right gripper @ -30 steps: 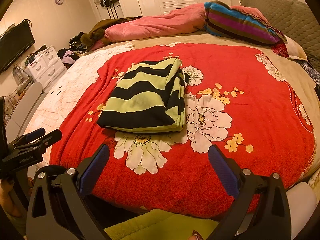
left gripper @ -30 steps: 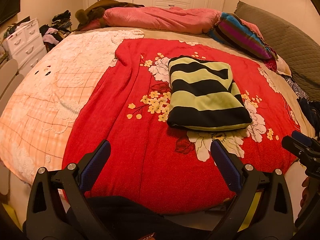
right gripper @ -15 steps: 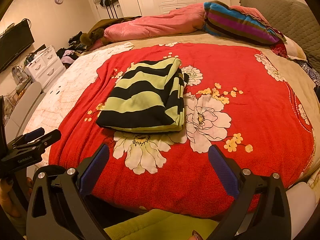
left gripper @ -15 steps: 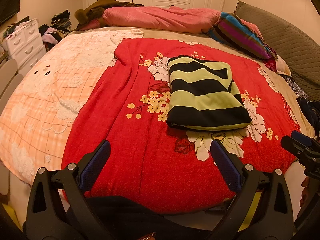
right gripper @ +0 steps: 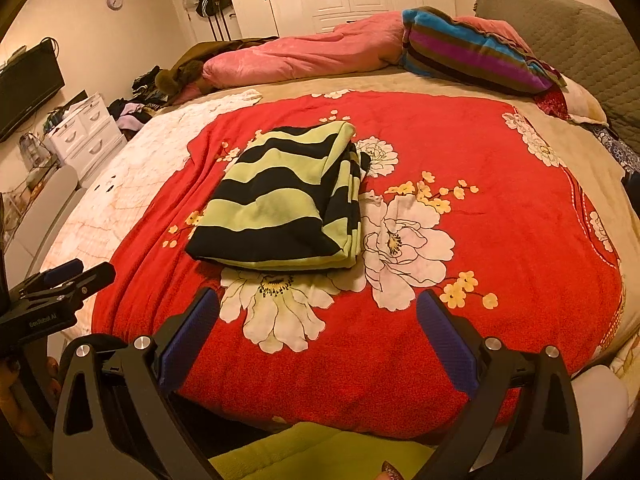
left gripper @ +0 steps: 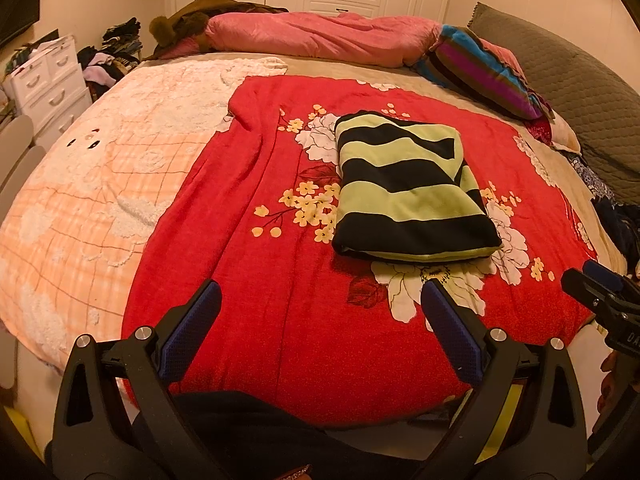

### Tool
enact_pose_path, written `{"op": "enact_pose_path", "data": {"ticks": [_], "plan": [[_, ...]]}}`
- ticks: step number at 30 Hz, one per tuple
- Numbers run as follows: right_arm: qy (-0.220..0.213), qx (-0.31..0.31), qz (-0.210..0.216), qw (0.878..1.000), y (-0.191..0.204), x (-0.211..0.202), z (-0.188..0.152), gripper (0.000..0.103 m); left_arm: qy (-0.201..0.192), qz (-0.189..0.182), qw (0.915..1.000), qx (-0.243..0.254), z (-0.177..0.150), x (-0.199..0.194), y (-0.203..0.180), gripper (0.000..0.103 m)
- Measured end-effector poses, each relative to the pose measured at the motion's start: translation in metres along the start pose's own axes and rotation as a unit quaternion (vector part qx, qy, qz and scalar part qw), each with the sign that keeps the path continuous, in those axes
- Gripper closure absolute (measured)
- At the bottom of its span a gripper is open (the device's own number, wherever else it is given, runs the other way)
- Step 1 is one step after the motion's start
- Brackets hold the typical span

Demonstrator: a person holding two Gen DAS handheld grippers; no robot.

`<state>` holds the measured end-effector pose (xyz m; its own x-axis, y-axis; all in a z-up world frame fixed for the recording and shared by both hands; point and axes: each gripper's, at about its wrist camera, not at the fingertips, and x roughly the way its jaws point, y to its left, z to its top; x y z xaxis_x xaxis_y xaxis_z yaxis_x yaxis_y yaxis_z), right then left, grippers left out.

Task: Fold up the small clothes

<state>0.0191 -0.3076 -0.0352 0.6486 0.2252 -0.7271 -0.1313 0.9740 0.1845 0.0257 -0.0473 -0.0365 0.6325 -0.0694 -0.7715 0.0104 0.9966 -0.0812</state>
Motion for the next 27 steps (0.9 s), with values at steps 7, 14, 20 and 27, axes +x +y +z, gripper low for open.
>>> {"op": "enact_pose_path", "data": {"ticks": [7, 14, 20, 27], "plan": [[0.001, 0.002, -0.005, 1.000, 0.000, 0.000, 0.000, 0.004, 0.004, 0.001, 1.0000, -0.003, 0.001, 0.000, 0.003, 0.009], [0.007, 0.008, -0.009, 1.000, -0.003, 0.003, -0.001, 0.004, 0.005, 0.006, 1.0000, -0.005, 0.001, 0.001, 0.005, 0.009], [0.012, 0.041, -0.031, 0.999, -0.023, 0.005, -0.002, 0.004, 0.015, 0.029, 0.9994, -0.010, 0.001, 0.007, 0.012, 0.009], [0.029, 0.213, -0.134, 0.967, -0.136, -0.006, -0.036, 0.005, 0.039, 0.040, 0.9972, -0.050, 0.001, 0.022, 0.048, 0.009]]}}
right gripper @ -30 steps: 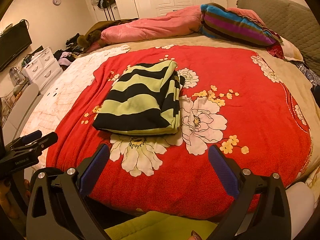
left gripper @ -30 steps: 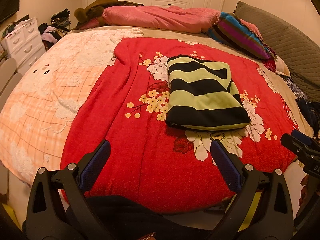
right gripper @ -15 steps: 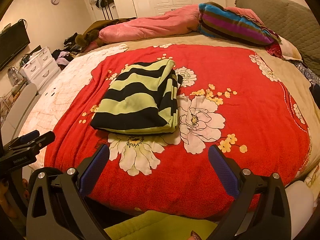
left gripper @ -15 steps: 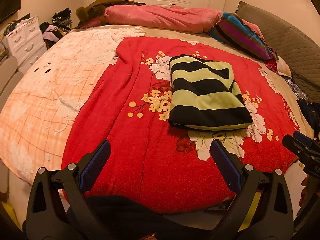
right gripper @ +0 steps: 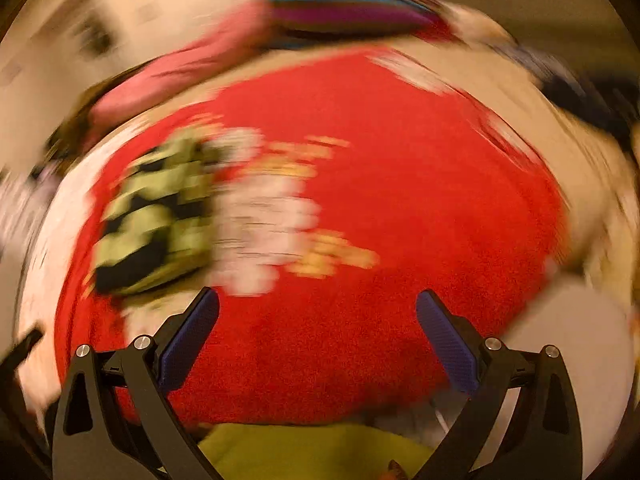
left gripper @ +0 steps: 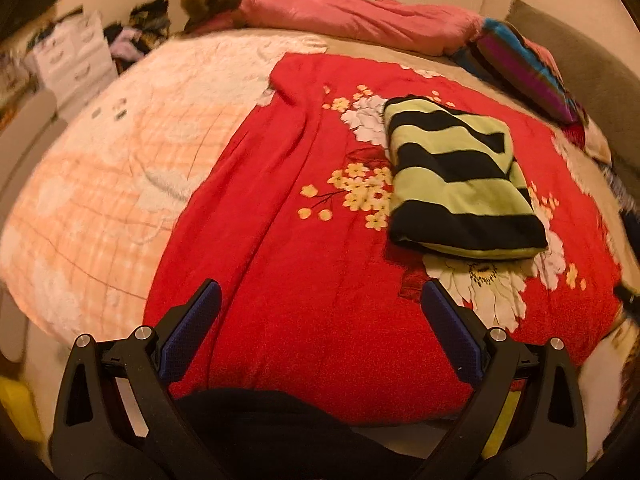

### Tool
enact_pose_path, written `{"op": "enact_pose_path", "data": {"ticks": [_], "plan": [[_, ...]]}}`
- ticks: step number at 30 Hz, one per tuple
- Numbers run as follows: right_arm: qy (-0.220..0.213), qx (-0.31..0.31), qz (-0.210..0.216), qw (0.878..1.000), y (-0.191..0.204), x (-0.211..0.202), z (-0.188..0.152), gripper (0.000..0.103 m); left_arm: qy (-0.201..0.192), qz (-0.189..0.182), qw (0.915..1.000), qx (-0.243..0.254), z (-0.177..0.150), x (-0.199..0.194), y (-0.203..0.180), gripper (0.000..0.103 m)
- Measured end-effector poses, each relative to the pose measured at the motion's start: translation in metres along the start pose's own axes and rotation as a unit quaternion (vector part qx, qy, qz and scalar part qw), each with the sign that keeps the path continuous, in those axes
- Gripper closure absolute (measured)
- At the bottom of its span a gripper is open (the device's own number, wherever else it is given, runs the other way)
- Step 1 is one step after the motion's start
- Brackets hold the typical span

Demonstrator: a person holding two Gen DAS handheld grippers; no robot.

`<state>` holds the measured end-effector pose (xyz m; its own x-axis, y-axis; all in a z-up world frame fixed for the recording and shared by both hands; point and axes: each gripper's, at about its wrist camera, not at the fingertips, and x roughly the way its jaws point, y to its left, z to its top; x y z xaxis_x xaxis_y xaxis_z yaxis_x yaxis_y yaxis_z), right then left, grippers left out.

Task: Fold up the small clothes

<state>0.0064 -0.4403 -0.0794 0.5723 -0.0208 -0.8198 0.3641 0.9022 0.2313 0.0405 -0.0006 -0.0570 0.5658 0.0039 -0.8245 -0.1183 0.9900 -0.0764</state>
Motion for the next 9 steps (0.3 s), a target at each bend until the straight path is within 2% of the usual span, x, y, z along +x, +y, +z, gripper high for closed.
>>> {"op": "enact_pose_path", "data": {"ticks": [2, 4, 6, 7, 9], "plan": [[0.003, 0.077, -0.056, 0.995, -0.058, 0.006, -0.004, 0.005, 0.007, 0.009, 0.9997, -0.020, 0.006, 0.008, 0.021, 0.009], [-0.004, 0.137, -0.139, 0.981, -0.116, 0.008, -0.015, 0.005, 0.022, 0.034, 0.9975, -0.059, 0.018, 0.025, 0.062, 0.009], [-0.008, 0.195, -0.236, 0.952, -0.182, 0.011, -0.030, 0.005, 0.018, 0.072, 0.9931, -0.090, 0.032, 0.039, 0.105, 0.009], [-0.007, 0.215, -0.264, 0.940, -0.203, 0.012, -0.036, 0.004, 0.016, 0.102, 0.9896, -0.100, 0.040, 0.047, 0.128, 0.009], [-0.001, 0.268, -0.326, 0.906, -0.255, 0.014, -0.050, 0.005, 0.014, 0.170, 0.9778, -0.122, 0.061, 0.067, 0.179, 0.009]]}}
